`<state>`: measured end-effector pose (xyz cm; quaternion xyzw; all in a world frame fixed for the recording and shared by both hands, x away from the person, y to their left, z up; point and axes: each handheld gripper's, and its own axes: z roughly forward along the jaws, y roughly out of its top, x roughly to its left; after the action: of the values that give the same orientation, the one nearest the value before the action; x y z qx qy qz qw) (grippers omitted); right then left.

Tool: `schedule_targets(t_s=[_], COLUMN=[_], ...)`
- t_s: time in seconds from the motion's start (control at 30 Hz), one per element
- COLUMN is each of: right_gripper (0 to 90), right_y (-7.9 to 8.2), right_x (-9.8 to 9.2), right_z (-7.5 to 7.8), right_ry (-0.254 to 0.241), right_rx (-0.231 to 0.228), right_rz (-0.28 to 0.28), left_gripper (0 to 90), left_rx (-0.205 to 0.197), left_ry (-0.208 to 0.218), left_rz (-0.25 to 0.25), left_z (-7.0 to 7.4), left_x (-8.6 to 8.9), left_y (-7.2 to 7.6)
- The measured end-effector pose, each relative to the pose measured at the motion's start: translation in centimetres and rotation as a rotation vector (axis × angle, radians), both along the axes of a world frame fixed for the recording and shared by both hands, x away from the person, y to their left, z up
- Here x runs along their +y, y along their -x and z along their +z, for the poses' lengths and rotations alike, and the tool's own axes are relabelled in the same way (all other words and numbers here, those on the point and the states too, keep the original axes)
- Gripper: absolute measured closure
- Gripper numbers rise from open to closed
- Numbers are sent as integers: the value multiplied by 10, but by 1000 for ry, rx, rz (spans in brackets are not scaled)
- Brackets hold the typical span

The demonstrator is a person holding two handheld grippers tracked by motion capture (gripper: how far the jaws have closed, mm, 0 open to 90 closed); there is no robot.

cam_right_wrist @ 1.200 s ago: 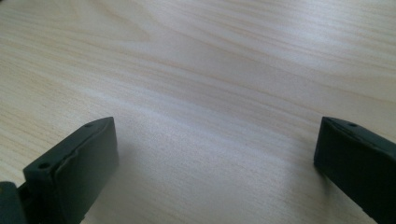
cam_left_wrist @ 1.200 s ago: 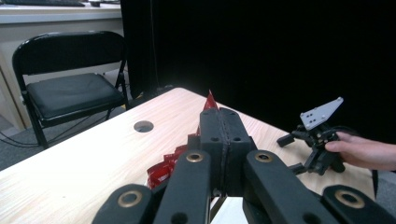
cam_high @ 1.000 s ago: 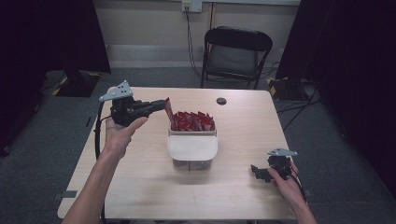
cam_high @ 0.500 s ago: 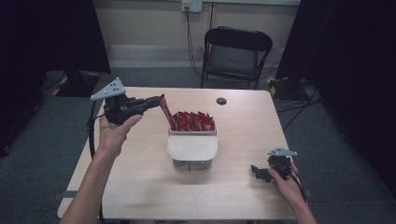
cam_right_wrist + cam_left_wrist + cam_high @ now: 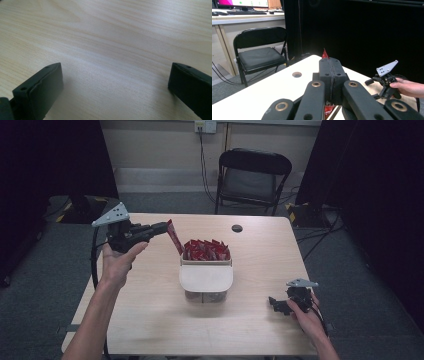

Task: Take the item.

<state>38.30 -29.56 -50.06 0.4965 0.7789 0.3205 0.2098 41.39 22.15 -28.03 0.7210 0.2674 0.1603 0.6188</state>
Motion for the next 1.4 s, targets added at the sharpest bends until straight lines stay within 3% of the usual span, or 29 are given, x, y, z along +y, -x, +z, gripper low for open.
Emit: schedule_targets(t_s=[0.4, 0.87, 1.4], right_gripper=[0, 0, 0], right_y=[0, 0, 0], right_x=[0, 0, 0], right_z=[0, 0, 0], right_ry=[0, 0, 0], right_rx=[0, 0, 0], right_rz=[0, 0, 1], left_gripper=[900, 900, 900], left_rx=[-9, 2, 101], left_ry=[27, 13, -2], left_rz=[18, 83, 162], left_z=[5, -2, -37], left_x=[13, 32, 49], left_y=[1, -4, -27])
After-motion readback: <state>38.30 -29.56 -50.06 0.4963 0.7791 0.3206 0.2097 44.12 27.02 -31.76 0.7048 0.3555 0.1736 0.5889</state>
